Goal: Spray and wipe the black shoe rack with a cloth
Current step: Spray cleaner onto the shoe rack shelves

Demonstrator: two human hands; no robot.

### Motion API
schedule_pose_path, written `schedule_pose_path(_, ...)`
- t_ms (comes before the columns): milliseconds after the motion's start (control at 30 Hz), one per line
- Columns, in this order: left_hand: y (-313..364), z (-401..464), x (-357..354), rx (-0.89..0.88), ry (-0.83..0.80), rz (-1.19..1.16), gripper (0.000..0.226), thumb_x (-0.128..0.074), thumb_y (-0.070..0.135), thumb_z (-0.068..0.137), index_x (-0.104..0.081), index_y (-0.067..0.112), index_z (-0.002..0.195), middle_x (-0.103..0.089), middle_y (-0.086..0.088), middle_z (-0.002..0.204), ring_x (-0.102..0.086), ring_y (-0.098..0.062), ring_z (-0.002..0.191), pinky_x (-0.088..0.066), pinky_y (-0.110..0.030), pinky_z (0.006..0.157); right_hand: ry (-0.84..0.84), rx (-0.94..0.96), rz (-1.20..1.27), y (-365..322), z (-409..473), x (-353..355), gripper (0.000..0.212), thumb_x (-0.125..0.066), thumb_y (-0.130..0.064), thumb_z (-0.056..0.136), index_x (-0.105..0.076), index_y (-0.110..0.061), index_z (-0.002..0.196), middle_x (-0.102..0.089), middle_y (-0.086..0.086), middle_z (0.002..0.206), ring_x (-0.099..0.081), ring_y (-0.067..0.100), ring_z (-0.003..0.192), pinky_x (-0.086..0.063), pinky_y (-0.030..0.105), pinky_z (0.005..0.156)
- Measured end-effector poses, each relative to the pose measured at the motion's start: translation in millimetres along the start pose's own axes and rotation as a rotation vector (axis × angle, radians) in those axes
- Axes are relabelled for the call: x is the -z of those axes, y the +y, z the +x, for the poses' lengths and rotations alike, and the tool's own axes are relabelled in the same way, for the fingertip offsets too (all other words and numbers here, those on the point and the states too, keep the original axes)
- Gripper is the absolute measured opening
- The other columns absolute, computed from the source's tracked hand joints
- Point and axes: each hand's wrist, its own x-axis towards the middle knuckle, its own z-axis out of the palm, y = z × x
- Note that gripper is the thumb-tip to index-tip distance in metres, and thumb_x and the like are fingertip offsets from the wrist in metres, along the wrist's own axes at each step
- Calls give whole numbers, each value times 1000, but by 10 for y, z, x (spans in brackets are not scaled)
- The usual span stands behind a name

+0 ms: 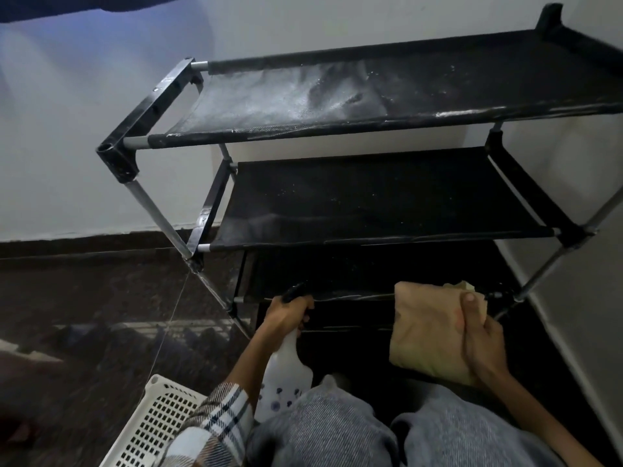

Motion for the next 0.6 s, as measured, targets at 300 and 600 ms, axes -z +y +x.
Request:
schedule_pose_path(300, 46, -59, -281, -52, -98, 60, 9, -55, 16, 75, -57, 16, 66, -49, 0, 57, -47, -15, 55, -40, -26, 46, 64, -38, -6, -34, -52, 286, 45, -44, -47, 94, -57, -9, 74, -58, 1, 70, -53, 10, 66, -43, 24, 61)
schedule_pose_path(600, 174, 14, -548, -39, -168, 30, 18, -58, 14, 78, -57, 16, 60, -51, -2, 60, -48, -13, 56, -41, -24, 48, 64, -14, 32, -40, 49, 323, 34, -45, -44, 95, -59, -25, 71, -60, -10, 73, -54, -1, 69, -41, 19, 59)
